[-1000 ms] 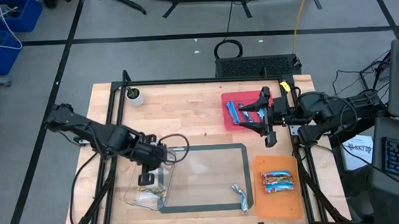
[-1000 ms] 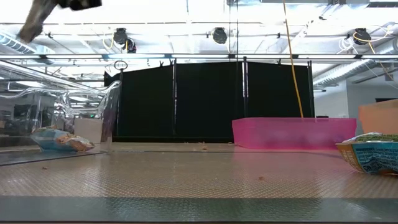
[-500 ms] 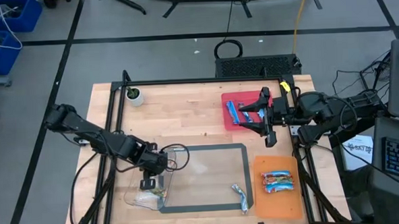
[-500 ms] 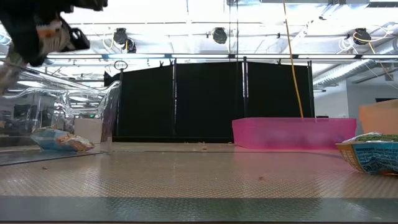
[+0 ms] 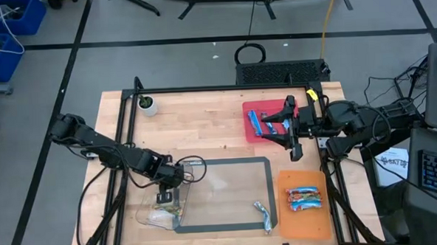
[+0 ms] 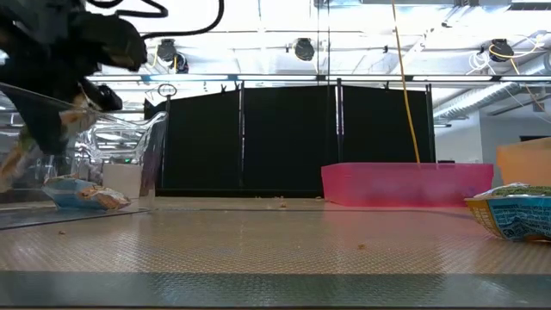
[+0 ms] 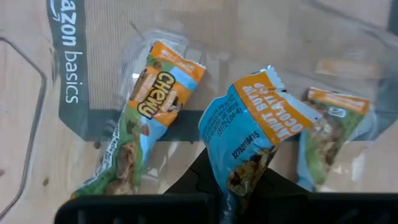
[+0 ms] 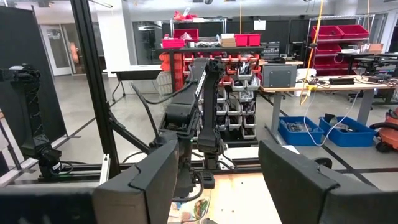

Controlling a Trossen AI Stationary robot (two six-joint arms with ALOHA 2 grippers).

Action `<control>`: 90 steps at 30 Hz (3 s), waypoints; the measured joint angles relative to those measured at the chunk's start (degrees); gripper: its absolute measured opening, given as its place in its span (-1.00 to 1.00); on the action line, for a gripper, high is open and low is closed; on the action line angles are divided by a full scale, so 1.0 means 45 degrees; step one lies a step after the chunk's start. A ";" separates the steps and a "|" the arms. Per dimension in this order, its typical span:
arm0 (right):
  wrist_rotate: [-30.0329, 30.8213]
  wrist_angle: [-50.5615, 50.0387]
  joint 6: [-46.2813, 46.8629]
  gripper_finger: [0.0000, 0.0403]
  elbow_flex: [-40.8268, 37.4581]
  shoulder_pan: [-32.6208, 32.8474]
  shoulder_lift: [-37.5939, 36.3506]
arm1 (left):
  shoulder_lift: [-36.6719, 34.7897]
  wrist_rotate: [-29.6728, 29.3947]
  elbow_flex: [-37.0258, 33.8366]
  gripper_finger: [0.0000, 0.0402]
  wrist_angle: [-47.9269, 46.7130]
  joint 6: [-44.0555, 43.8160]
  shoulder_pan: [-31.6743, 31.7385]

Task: Pick and place Granola Bars by type
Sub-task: Put the yellow granola bar into the transparent bin

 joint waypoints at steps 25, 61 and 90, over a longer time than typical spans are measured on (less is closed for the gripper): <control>0.1608 -0.1621 0.0323 0.17 0.0000 0.0005 0.0015 | 0.0724 -0.0511 -0.0766 -0.87 0.1643 0.0798 0.0624; 0.8116 -0.4817 0.1271 0.23 0.3445 0.3234 0.3293 | 0.0758 0.0083 0.4343 0.54 -0.0675 -0.0863 0.0395; 0.6780 -0.9478 1.1142 0.23 0.3988 0.3536 0.5418 | 0.0073 -0.2868 0.5062 0.58 -0.0563 0.0112 0.2236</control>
